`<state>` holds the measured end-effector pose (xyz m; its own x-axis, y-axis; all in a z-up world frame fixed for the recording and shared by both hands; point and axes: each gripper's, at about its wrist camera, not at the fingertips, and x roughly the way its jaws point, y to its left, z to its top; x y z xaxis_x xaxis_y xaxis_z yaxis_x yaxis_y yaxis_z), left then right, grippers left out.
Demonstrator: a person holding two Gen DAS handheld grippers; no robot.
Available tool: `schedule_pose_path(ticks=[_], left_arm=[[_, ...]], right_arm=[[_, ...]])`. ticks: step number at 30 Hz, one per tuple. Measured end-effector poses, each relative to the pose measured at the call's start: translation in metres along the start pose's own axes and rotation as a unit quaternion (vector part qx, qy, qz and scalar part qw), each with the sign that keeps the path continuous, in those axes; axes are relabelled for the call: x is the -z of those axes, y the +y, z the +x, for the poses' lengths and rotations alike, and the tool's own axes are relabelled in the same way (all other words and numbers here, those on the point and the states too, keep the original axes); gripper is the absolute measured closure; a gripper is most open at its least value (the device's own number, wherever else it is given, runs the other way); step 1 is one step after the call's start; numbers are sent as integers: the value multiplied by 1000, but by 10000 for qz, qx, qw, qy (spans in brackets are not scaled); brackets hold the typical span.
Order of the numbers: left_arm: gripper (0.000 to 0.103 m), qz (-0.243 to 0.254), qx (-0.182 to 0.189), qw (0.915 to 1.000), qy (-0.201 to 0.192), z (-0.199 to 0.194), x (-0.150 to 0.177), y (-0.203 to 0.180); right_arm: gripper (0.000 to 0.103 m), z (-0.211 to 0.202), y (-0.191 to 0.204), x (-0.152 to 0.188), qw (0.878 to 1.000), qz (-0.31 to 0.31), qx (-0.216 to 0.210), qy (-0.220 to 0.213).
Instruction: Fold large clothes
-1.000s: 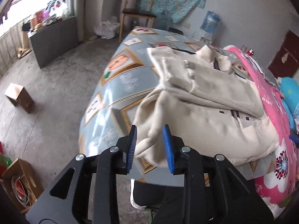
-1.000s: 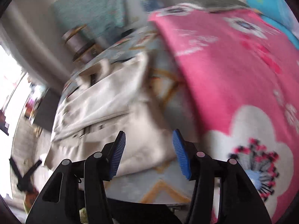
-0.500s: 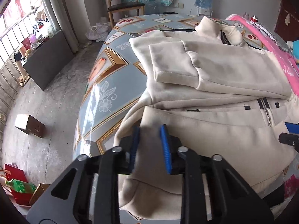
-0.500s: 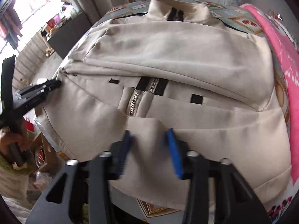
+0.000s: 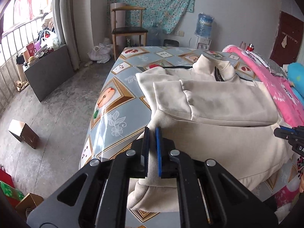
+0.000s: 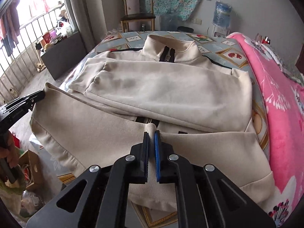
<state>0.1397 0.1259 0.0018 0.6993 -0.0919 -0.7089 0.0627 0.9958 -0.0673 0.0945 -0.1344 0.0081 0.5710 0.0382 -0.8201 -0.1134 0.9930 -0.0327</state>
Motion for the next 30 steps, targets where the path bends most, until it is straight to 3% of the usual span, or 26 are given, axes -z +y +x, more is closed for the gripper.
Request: schedule_pose_path(ticks=[4,9,14,16,17,20,23,25,27,30], left_arm=[[97,1,-21,9998,199,17,2,3],[96,117,-95,9999,39,14,-1,0],[93,33,-217,9991,352,38,3,5],[88,-50,-271,9995,125,23,1,8],[79,-57,-280,9996,-29,14,1,8],[77,-19,-35,9996,-271,-7,-1,0],[77,210,699,9973,51,-2,3,-31],[77,531,951,9933,395,11,12,-56],[77,881,914,9899,623,27,24,-78],[77,1024,717,9891,774,45,35,-91]], right_arm=[[97,14,2,-4,10000,-34,85,-31],[97,16,7,-7,9993,-169,268,-178],[97,61,8,6,9989,-275,381,64],[97,52,10,5,9985,-321,442,-63],[97,47,10,4,9984,-308,444,-138],[97,52,7,4,9989,-236,393,-136],[97,64,5,7,9993,-170,321,-106],[97,61,4,6,9994,-111,315,-130],[97,59,-4,7,9997,87,149,-162],[97,53,-14,7,9991,358,-90,-225]])
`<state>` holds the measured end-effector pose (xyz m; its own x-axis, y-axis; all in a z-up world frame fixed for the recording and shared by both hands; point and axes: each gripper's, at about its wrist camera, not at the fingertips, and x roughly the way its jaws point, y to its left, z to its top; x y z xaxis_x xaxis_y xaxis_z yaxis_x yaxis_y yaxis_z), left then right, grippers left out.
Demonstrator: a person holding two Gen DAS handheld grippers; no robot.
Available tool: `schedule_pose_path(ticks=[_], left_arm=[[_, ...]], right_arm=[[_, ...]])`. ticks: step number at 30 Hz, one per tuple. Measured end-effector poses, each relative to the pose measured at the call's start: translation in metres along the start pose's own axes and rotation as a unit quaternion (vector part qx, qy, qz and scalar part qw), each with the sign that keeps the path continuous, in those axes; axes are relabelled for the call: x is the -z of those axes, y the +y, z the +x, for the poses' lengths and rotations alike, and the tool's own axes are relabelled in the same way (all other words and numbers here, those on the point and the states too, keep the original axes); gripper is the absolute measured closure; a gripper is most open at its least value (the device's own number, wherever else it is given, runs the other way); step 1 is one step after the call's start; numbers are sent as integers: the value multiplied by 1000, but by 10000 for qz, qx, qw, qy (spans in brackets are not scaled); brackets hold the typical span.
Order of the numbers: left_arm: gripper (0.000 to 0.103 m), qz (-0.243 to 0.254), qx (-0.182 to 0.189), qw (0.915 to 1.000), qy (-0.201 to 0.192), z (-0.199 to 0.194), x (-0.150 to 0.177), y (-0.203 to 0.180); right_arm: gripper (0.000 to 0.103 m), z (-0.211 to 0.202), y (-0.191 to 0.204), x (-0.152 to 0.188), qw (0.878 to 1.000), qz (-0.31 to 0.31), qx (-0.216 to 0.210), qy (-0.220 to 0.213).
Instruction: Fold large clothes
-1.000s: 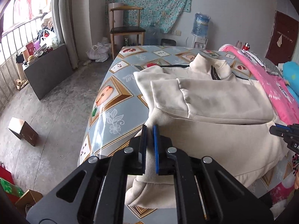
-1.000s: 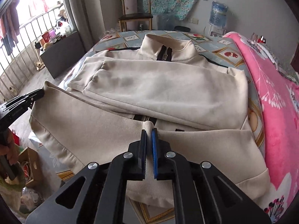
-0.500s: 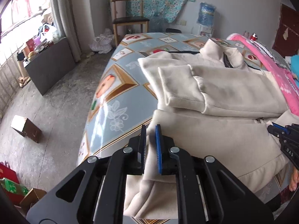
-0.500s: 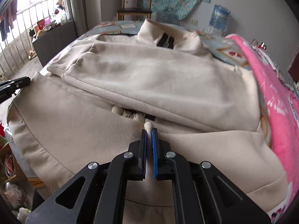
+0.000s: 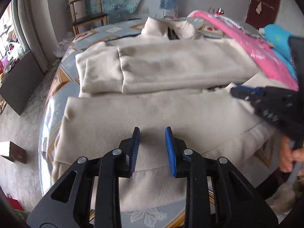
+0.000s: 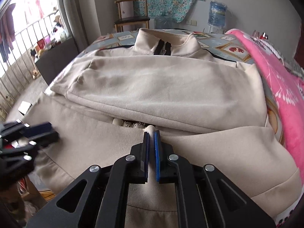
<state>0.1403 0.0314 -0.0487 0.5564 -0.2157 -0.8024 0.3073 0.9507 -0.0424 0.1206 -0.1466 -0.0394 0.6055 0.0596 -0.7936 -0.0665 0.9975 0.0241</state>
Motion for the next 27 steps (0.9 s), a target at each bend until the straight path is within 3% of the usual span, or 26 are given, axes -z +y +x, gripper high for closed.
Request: schedule_pose_path(ticks=[4,6,10,11,14,18,21,22,27], left_arm=[[76,42,-90,9999,-67,2,0,-2],[75,7,-109,9999,-61,2,0,0],[75,-2,-133,9999,-69,2,-1,1],[75,-1,-127,9999,-62,2,-1,1],[75,2,-98,9999,-49,2,-1,2],[75,64,-121,9999,-44,3,-2,1],[75,66,-146,9999,-56,3,-2,1],[75,62,-150,9998,-64,3,-3,1],[75,102,-160,9998,-102,3,-3,1]], right_arm=[[97,-5,-12,1,9991,177,-381,112],[88,-18,-27,-1,9977,429,-522,63],[54,-47,-77,-3,9965,826,122,-105],[52,-52,-94,-1,9947,968,337,-118],[52,-49,-141,4,9878,1306,823,178],[52,-28,-168,7,9868,1340,716,554],[78,-26,-151,3,9898,855,1034,485],[93,-31,-145,3,9893,691,1217,412],[95,-56,-130,-4,9839,479,1711,-173]])
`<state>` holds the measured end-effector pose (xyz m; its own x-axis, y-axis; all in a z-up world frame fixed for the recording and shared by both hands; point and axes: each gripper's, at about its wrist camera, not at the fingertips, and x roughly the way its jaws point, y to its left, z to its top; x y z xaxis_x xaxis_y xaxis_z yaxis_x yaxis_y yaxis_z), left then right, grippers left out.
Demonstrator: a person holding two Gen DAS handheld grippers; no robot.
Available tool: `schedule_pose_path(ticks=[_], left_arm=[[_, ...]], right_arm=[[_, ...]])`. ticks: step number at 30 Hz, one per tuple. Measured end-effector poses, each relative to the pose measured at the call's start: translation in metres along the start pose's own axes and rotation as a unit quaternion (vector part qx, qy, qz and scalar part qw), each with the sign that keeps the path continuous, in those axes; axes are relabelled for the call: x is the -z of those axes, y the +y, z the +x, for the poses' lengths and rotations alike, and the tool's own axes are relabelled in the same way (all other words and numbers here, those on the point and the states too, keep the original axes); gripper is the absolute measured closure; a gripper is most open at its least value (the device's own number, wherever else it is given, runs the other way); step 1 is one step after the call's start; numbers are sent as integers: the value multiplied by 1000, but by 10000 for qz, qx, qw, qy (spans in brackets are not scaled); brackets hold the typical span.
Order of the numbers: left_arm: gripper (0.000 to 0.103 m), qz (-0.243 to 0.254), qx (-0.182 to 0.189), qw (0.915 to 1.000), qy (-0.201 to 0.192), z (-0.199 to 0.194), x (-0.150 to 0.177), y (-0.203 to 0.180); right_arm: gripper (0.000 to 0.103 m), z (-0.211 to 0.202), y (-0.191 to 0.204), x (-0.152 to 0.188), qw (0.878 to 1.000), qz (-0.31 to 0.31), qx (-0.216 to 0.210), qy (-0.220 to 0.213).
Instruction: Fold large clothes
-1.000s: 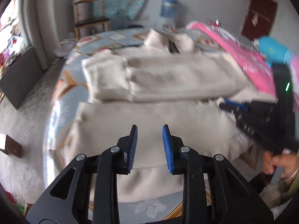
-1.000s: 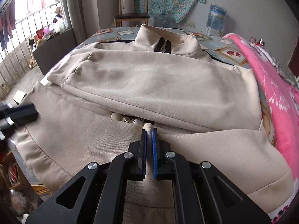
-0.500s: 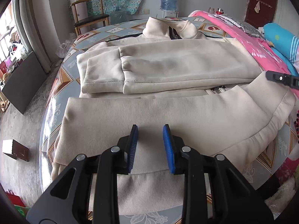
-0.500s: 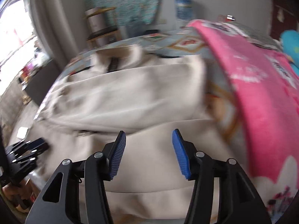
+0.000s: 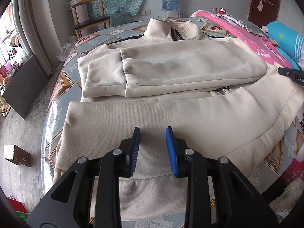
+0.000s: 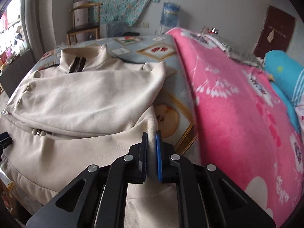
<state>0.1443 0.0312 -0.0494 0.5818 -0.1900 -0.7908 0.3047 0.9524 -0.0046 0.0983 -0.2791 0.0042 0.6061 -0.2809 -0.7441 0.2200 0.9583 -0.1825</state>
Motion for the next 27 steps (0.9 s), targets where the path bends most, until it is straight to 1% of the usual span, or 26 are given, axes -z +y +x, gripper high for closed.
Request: schedule_pose_path(ticks=[2,5,6,9,10,11,12,13,14,15,16,17,18,20,22,24,25,26,27], left_arm=[[75,2,5,10000,0,0,0,0],[75,13,28,10000,6,0,0,0],[75,0,47,10000,12,-1,0,1],[75,-26,-8,10000,8,-3,0,4],[75,-64,-31,10000,-4,-5,0,6],[75,-116,-31,9999,-28,-7,0,10],[75,-160,-28,9998,-60,-9,1,13],[75,-216,-31,9997,-93,-12,1,17],[75,-246,-68,9996,-111,-13,0,21],[75,-258,-125,9995,-118,-13,-1,24],[75,-258,-183,9994,-102,-12,-3,27],[75,-254,-234,9994,-56,-10,-5,29],[73,-243,-289,9993,30,-7,-7,32],[72,-194,-392,9988,206,1,-11,35],[72,-211,-385,9988,198,4,-12,36],[73,-195,-428,9988,165,4,-11,35],[74,-189,-443,9988,125,3,-9,35],[82,-183,-399,9990,85,3,-8,34],[90,-144,-352,9993,43,2,-7,31]], right_arm=[[95,8,-4,2,9999,106,78,33],[94,42,-14,12,9982,298,49,516],[94,45,-17,12,9975,389,-15,582],[88,24,-21,5,9970,597,-171,451],[86,11,-21,0,9970,655,-294,298],[79,-2,-20,-4,9965,674,-481,129],[73,-14,-15,-8,9948,671,-766,-3],[58,-21,-9,-10,9919,662,-1079,-48],[52,-26,1,-11,9871,620,-1474,-27],[52,-28,17,-11,9801,497,-1921,68],[52,-28,32,-10,9757,368,-2154,155],[52,-25,50,-8,9723,202,-2315,273],[52,-21,66,-6,9706,33,-2373,406],[52,-10,94,-2,9675,-202,-2420,705],[52,2,118,6,9617,-359,-2526,1003],[52,10,138,16,9633,-594,-2339,1180],[56,10,145,21,9649,-681,-2231,1208],[62,10,149,24,9682,-756,-2102,1131],[65,8,150,25,9694,-836,-2048,1061]])
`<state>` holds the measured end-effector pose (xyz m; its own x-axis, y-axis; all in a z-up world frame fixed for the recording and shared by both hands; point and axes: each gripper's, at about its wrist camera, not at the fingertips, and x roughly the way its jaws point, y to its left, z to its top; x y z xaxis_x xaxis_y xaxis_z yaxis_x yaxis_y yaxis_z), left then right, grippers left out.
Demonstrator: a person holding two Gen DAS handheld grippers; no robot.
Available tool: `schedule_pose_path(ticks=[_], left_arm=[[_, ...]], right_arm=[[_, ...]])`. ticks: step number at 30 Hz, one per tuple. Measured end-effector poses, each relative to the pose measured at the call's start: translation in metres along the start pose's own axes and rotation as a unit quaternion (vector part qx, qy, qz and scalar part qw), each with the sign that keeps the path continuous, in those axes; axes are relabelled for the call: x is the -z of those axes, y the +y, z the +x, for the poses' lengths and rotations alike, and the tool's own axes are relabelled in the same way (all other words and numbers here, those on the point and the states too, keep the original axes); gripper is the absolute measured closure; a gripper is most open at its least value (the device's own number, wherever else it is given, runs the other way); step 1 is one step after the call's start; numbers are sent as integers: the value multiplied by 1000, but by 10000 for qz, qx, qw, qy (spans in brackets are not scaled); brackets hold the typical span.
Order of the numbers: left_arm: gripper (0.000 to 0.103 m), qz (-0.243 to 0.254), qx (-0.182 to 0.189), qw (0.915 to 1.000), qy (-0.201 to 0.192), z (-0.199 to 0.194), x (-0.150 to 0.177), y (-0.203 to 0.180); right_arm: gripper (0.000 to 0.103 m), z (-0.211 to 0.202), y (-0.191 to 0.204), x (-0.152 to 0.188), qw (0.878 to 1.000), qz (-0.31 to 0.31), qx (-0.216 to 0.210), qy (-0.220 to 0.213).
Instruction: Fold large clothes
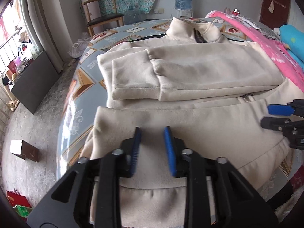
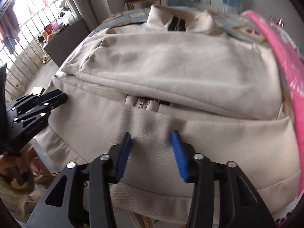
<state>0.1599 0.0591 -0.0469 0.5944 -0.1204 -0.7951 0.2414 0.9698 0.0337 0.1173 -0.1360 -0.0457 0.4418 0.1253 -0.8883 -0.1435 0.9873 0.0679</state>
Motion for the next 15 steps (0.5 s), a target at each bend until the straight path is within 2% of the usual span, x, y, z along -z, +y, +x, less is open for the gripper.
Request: schedule_pose_path(ticks=[1,2,3,4,8,10,13,15], left_arm=[[95,118,-95,9999,-43,-1,1,-5],[101,280,-235,9993,-96,-2,1,-10],[102,404,-318,9986,-140,-5,2,-14],[102,489,-365,9978,-248,-11,1,-16],[102,483,-412,9939,-906,-50,-10,-14],[102,347,-374,9933,-1040,-56,-16,-8],[102,335,-419,9953,-803,-34,-18,-6],[102,373,-450,9971,-484,-11,-11,-6]], right_arm=[[77,-1,1,1,10000,-9,-81,-8],[86,-2,2,1,9999,32,-158,-12],[89,-4,5,1,9999,-18,-96,-50],[97,-6,5,1,9999,-70,-46,-88],[98,-30,4,-4,9986,32,73,-524],[98,-38,1,-10,9975,129,35,-693],[101,-27,0,-18,9976,105,132,-677],[101,-11,-3,-20,9982,127,187,-559]])
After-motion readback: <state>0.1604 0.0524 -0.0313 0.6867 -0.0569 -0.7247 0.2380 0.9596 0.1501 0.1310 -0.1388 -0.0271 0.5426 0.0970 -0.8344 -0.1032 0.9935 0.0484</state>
